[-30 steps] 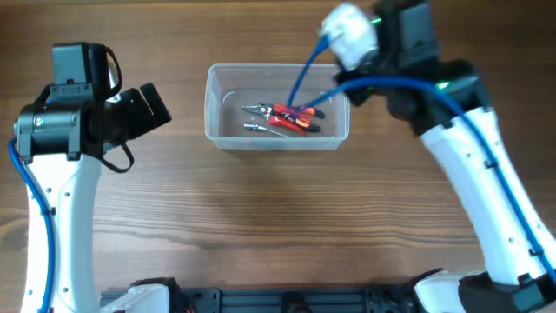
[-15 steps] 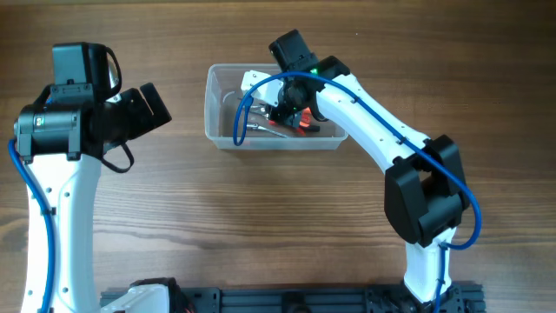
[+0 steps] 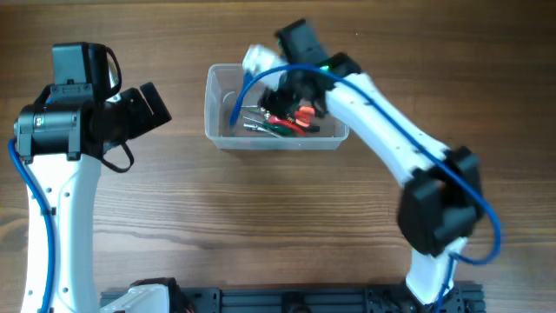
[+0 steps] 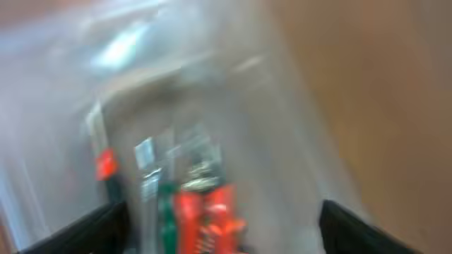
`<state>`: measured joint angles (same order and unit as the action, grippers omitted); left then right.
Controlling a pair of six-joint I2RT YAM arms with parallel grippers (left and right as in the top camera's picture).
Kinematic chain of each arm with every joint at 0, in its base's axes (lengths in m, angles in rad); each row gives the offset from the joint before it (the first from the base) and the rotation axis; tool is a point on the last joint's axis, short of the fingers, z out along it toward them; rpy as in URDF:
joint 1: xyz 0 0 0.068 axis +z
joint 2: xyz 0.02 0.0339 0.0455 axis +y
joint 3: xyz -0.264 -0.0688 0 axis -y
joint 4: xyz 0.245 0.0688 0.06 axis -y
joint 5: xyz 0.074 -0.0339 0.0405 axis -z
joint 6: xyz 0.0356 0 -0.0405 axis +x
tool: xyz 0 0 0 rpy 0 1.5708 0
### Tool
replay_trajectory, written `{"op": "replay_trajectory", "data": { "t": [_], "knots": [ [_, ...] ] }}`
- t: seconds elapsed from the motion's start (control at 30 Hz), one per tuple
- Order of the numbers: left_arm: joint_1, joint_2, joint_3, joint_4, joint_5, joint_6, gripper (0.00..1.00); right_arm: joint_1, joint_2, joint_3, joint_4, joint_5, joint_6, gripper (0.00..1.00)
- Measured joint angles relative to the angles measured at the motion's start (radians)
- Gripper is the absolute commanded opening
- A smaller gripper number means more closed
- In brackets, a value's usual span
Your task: Pack container
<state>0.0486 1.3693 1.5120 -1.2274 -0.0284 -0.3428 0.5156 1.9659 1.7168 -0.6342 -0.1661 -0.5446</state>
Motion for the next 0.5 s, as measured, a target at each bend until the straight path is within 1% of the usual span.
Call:
{"op": "replay_trajectory", "data": {
  "t": [0.03, 0.1, 0.13, 0.17, 0.23, 0.3, 0.4, 0.47, 0.5],
  "knots": [
    [-0.001, 0.0, 0.0, 0.021, 0.0, 0.0, 1.0, -0.031, -0.064, 0.008, 0.056, 0.044, 0.066, 1.0],
    [-0.013, 0.0, -0.002, 0.102, -0.002, 0.011, 1.0, -0.098, -0.146, 0.021, 0.114, 0.078, 0.166, 1.0],
    [-0.037, 0.002, -0.002, 0.165, -0.002, 0.032, 1.0, -0.163, -0.196, 0.031, 0.132, 0.088, 0.225, 0.99],
    [-0.057, 0.005, -0.002, 0.226, 0.0, 0.065, 1.0, -0.259, -0.245, 0.042, 0.141, 0.093, 0.296, 1.0],
    [-0.124, 0.031, -0.003, 0.283, 0.0, 0.099, 1.0, -0.386, -0.272, 0.047, 0.153, 0.099, 0.363, 1.0],
    [-0.153, 0.07, -0.003, 0.394, 0.001, 0.118, 1.0, -0.438, -0.266, 0.045, 0.182, 0.1, 0.388, 1.0],
    [-0.165, 0.135, -0.005, 0.581, -0.001, 0.131, 1.0, -0.492, -0.262, 0.043, 0.251, 0.099, 0.387, 1.0],
    [-0.165, 0.152, -0.005, 0.631, -0.024, 0.137, 1.0, -0.531, -0.262, 0.044, 0.241, 0.096, 0.387, 1.0],
    [-0.165, 0.16, -0.005, 0.639, -0.063, 0.154, 1.0, -0.56, -0.262, 0.043, 0.206, 0.094, 0.387, 1.0]
  ]
}}
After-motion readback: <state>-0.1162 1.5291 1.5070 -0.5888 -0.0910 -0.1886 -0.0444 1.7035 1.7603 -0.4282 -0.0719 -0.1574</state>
